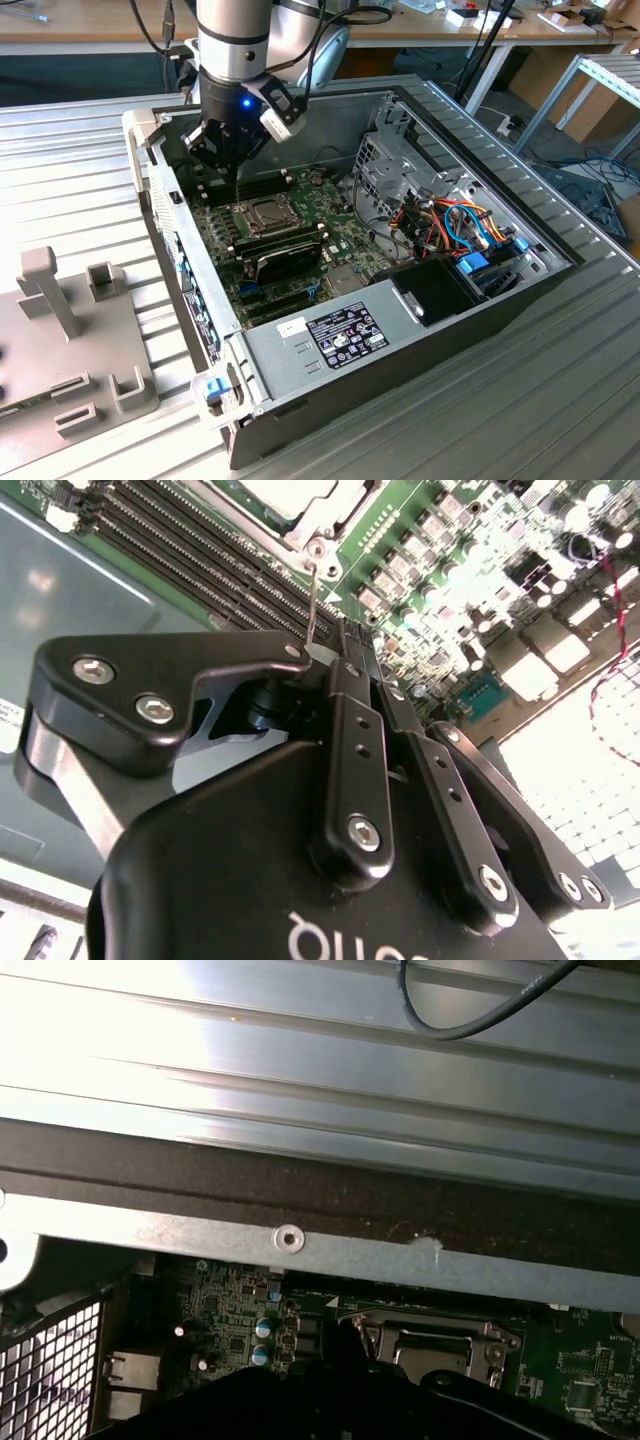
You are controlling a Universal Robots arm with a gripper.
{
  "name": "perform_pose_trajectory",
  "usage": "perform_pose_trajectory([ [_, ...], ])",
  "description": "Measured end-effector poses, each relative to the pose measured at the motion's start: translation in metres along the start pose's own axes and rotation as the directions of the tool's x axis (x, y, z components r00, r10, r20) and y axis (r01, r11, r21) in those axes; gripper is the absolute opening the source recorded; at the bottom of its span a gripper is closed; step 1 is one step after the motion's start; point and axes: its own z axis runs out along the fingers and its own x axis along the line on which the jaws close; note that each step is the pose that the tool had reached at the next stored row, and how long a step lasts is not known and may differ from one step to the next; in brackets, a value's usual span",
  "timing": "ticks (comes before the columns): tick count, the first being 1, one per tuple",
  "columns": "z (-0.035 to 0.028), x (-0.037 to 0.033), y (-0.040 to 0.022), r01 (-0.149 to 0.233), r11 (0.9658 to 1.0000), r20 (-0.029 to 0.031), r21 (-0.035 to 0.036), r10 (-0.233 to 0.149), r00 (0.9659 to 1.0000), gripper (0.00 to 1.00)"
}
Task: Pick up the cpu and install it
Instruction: 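Install the first cpu locking lever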
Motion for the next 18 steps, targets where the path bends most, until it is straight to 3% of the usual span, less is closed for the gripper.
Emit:
perform_pose_trajectory([
  [3, 0.0, 0.0, 0.0, -0.006, 0.9999, 0.0014, -0.0107, 0.006, 1.0, 0.11],
  [4, 0.0, 0.0, 0.0, -0.007, 0.9998, 0.0025, -0.0199, 0.007, 1.0, 0.11],
  [5, 0.0, 0.0, 0.0, -0.008, 0.999, 0.0055, -0.0448, 0.008, 1.0, 0.11],
  [7, 0.0, 0.0, 0.0, -0.009, 0.9976, 0.0083, -0.0688, 0.009, 0.9999, 0.11],
  [8, 0.0, 0.0, 0.0, -0.009, 0.9971, 0.0091, -0.0757, 0.01, 0.9999, 0.11],
  [9, 0.0001, 0.0, 0.0001, -0.009, 0.9971, 0.0091, -0.0761, 0.01, 0.9999, 0.11],
  [11, 0.0, 0.0, 0.0, -0.009, 0.9965, 0.01, -0.0835, 0.01, 0.9999, 0.11],
  [18, 0.0001, -0.0025, -0.0006, -0.009, 0.9964, 0.01, -0.0839, 0.01, 0.9999, 0.11],
])
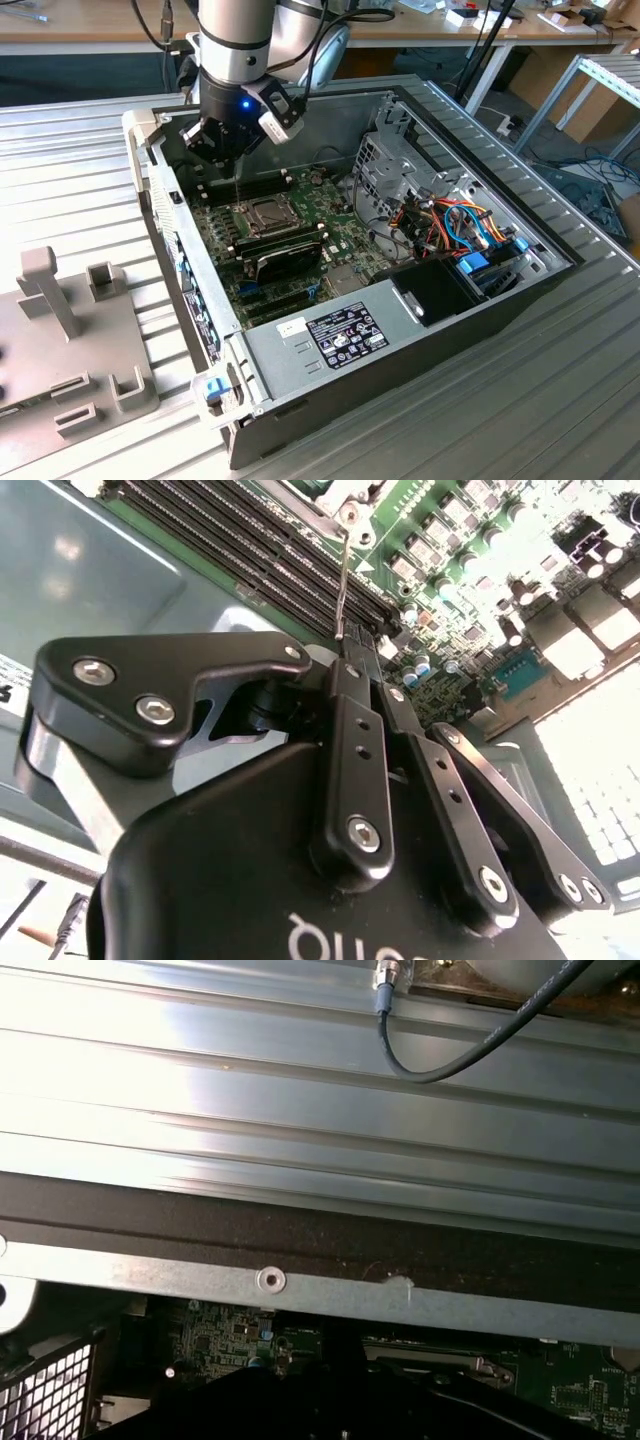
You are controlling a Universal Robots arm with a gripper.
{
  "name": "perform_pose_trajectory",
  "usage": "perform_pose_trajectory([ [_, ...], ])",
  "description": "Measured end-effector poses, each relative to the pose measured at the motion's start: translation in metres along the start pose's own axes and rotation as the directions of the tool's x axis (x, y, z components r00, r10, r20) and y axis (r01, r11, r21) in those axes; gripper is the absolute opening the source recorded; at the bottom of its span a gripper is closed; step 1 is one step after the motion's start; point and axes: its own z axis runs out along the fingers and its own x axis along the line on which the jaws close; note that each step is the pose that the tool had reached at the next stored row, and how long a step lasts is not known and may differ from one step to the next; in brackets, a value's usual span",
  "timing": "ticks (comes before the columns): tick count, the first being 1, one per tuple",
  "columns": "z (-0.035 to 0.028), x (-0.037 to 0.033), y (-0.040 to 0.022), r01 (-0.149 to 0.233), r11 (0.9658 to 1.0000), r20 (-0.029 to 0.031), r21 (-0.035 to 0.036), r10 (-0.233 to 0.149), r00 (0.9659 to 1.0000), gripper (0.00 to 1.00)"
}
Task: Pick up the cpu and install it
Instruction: 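Install the first cpu locking lever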
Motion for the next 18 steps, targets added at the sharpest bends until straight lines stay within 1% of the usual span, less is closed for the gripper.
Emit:
perform_pose_trajectory([
  [1, 0.0, -0.0031, -0.0005, 0.0, 1.0, 0.0, 0.0, 0.0, 1.0, 0.11],
  [6, 0.0002, -0.0129, -0.0019, 0.0, 1.0, 0.0, 0.0, 0.0, 1.0, 0.11],
  [10, 0.0008, -0.0226, -0.0038, -0.002, 1.0, 0.0003, -0.0001, 0.002, 1.0, 0.11],
  [13, 0.0024, -0.0247, -0.0048, -0.013, 0.9999, 0.0014, -0.0003, 0.013, 0.9999, 0.11],
  [15, 0.0037, -0.0247, -0.0055, -0.029, 0.9996, 0.0029, -0.0002, 0.029, 0.9996, 0.11],
  [18, 0.0076, -0.0246, -0.0074, -0.066, 0.9978, 0.0066, -0.0009, 0.066, 0.9978, 0.11],
])
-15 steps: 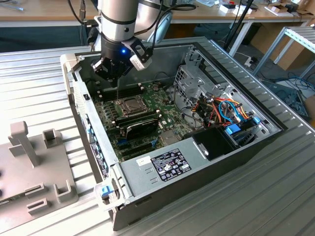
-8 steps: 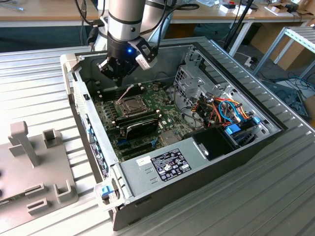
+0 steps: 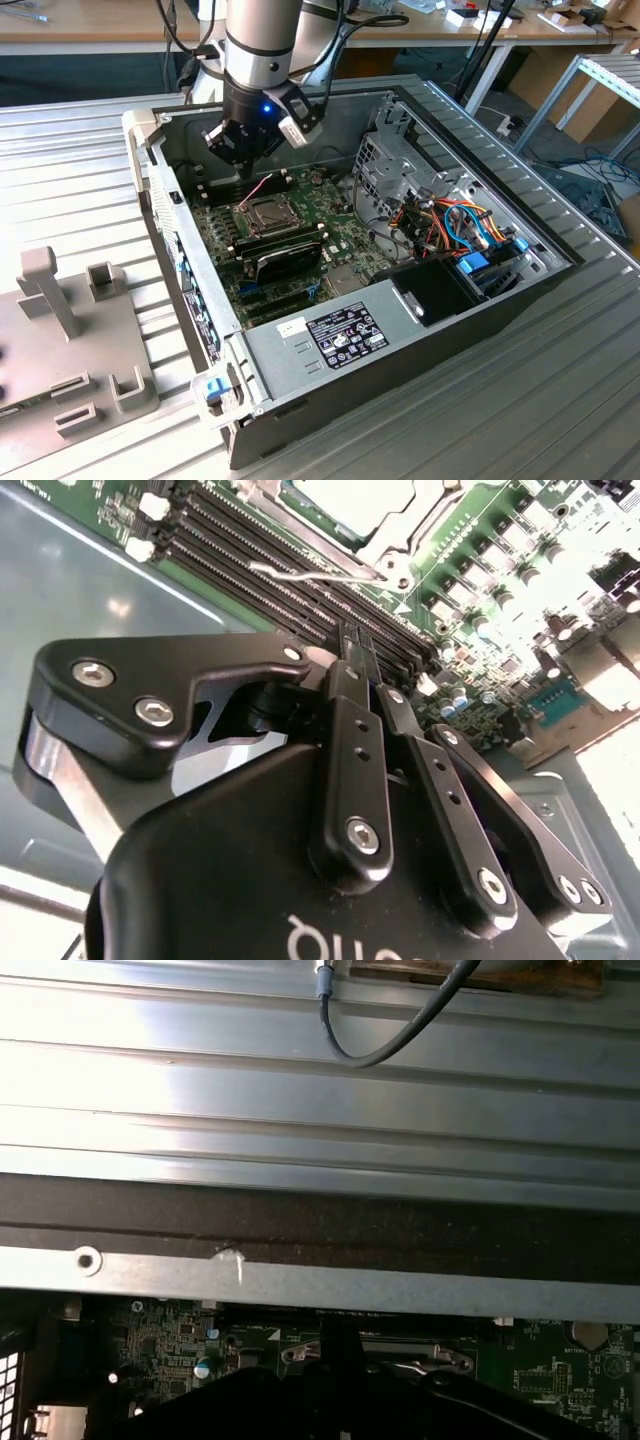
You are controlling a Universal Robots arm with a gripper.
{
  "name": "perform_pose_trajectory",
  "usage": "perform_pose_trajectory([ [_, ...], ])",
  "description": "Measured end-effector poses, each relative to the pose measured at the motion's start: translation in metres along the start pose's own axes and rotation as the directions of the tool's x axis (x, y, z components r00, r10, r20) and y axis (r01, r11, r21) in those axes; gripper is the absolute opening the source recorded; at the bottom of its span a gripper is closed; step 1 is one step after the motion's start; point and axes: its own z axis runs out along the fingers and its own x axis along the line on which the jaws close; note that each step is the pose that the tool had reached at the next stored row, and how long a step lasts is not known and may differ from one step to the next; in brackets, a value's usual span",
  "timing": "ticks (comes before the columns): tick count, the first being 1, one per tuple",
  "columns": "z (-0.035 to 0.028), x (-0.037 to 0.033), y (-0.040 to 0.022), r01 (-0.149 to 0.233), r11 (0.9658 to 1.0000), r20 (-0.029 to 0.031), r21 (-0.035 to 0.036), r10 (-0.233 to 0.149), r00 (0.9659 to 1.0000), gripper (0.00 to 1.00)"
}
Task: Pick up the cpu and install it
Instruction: 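Install the first cpu locking lever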
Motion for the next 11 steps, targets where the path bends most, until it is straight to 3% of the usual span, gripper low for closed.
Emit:
perform_pose_trajectory([
  [3, 0.0023, 0.0001, -0.0009, -0.024, 0.9997, 0.0024, -0.0016, 0.024, 0.9997, 0.11],
  [6, 0.0037, 0.0001, -0.0018, -0.053, 0.9984, 0.0056, -0.0176, 0.053, 0.9986, 0.11],
  [9, 0.0037, 0.0001, -0.0019, -0.054, 0.9983, 0.0057, -0.0206, 0.054, 0.9985, 0.11],
  [11, 0.0037, 0.0001, -0.002, -0.054, 0.9981, 0.0056, -0.0291, 0.054, 0.9985, 0.11],
])
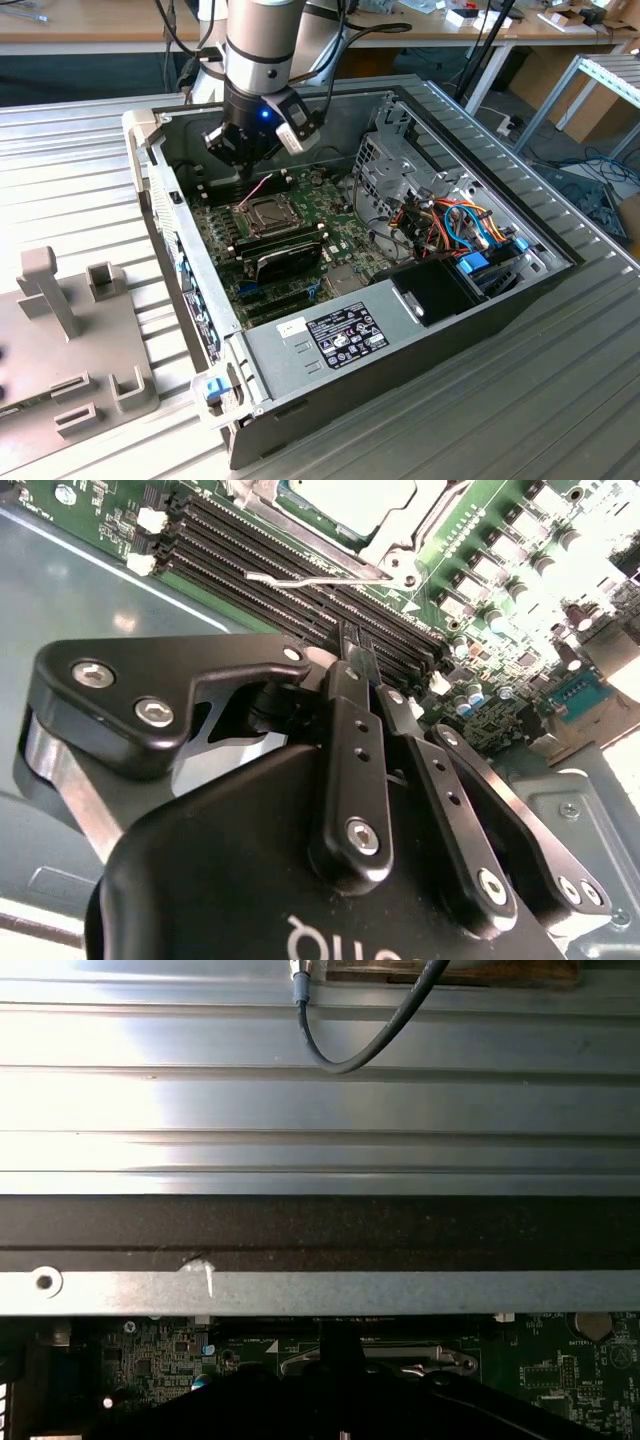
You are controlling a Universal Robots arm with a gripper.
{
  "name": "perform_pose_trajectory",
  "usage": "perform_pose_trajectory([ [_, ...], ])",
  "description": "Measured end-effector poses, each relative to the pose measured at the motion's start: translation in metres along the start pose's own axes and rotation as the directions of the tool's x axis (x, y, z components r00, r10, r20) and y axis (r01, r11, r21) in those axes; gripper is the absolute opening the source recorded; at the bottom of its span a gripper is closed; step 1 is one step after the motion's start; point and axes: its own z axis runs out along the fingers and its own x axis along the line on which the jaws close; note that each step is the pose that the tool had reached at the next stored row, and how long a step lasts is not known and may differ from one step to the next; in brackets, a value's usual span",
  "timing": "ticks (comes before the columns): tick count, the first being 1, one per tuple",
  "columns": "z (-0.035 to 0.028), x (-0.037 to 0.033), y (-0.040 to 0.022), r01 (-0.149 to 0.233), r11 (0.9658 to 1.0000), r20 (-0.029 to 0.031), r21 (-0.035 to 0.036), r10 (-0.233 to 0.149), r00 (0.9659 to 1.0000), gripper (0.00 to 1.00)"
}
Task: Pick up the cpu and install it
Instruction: 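Install the first cpu locking lever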
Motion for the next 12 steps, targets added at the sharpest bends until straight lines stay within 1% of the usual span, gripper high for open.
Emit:
perform_pose_trajectory([
  [2, 0.0, 0.0, 0.0, 0.0, 1.0, -0.0001, -0.0072, 0.0, 1.0, 0.11],
  [3, 0.0001, 0.0, 0.0001, 0.003, 1.0, -0.0005, -0.0084, -0.003, 1.0, 0.11],
  [7, 0.0001, 0.0001, 0.0, 0.023, 0.9997, -0.0031, -0.0096, -0.023, 0.9997, 0.11],
  [12, 0.0002, 0.0, 0.0, 0.026, 0.9996, -0.0035, -0.0098, -0.026, 0.9996, 0.11],
])
